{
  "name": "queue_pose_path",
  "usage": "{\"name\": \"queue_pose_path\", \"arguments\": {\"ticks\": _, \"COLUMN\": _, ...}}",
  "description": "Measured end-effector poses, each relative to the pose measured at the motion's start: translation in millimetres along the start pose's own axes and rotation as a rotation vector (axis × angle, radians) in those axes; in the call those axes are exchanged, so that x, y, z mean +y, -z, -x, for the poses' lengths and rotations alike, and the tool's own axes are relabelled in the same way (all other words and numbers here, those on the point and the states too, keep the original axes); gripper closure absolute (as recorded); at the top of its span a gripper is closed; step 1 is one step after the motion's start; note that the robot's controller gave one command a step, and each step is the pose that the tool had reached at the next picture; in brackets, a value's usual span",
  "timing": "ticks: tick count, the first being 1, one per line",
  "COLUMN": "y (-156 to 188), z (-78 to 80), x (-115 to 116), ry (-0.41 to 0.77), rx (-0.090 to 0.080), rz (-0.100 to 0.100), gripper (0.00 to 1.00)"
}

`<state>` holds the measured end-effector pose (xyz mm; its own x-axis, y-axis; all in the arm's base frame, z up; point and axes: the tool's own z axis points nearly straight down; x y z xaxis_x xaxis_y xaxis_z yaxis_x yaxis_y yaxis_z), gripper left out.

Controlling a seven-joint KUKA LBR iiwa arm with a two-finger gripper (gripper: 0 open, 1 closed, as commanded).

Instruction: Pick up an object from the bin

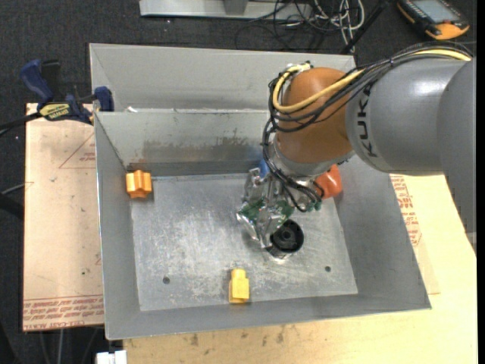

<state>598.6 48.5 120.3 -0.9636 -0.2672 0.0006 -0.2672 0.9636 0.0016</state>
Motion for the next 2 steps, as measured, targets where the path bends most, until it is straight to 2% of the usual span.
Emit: {"name": "queue_pose_path", "arguments": {"ticks": 2, "y": 124, "z": 6.9, "x": -9, "ry": -0.023, "rx": -0.006, "rz": -0.002, "gripper": 1.00}}
